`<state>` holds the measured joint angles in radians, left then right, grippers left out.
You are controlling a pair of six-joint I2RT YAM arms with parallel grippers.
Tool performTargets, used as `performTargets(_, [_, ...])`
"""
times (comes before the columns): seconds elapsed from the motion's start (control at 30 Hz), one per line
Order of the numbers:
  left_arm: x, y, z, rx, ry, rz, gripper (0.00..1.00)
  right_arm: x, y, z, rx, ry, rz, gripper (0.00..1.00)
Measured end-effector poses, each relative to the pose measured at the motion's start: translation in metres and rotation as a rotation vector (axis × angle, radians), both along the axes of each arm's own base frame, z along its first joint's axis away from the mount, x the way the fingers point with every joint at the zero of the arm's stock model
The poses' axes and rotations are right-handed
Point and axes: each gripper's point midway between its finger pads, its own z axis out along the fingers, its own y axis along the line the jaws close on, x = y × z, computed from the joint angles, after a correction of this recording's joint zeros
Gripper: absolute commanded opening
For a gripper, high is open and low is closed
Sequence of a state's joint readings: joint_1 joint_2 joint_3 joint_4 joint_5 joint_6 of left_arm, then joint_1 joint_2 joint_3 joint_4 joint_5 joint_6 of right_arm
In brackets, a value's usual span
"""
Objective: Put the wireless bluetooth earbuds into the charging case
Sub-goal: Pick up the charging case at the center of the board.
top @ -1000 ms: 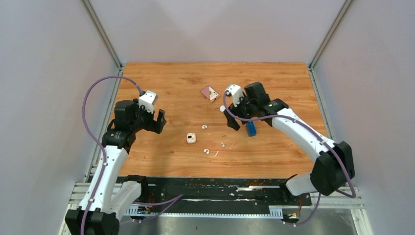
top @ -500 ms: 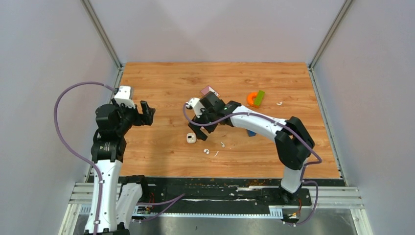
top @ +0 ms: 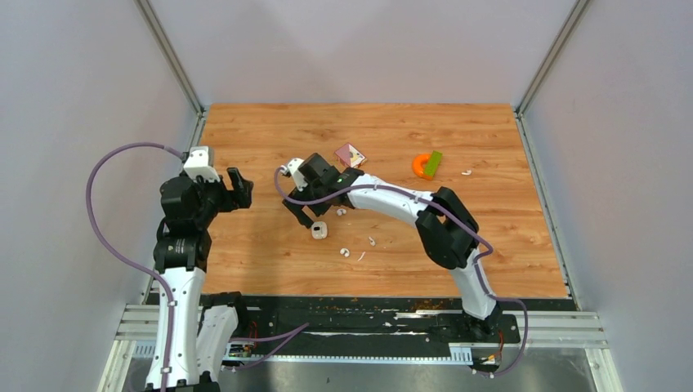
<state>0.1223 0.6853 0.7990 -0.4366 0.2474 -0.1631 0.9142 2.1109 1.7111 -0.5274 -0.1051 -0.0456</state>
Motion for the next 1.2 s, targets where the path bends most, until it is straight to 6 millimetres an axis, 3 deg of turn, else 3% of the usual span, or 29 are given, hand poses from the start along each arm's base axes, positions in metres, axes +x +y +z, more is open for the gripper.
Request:
performTargets(0.13, [0.001,0.001,0.000,-0.014,0.001,0.010,0.90,-0.009,0.021,-0.011,-0.022,-0.040,0.020,0.99])
performTargets(0.27, [0.001,0.001,-0.001,-0.017,0.003,0.012,0.90,-0.019,0.026,-0.027,-0.060,-0.051,0.038,0.99])
performTargets(0.47, [0.001,0.000,-0.005,-0.026,0.013,0.013,0.90,-0.017,0.011,-0.043,-0.103,-0.044,0.051,0.99])
performTargets(0.83, [0.001,-0.002,-0.010,-0.047,0.023,0.008,0.90,-0.015,-0.005,-0.055,-0.159,-0.050,0.105,0.98])
performTargets(1.2, [0.004,-0.005,-0.017,-0.074,0.048,0.001,0.89,-0.026,-0.031,-0.051,-0.171,0.016,0.158,0.92])
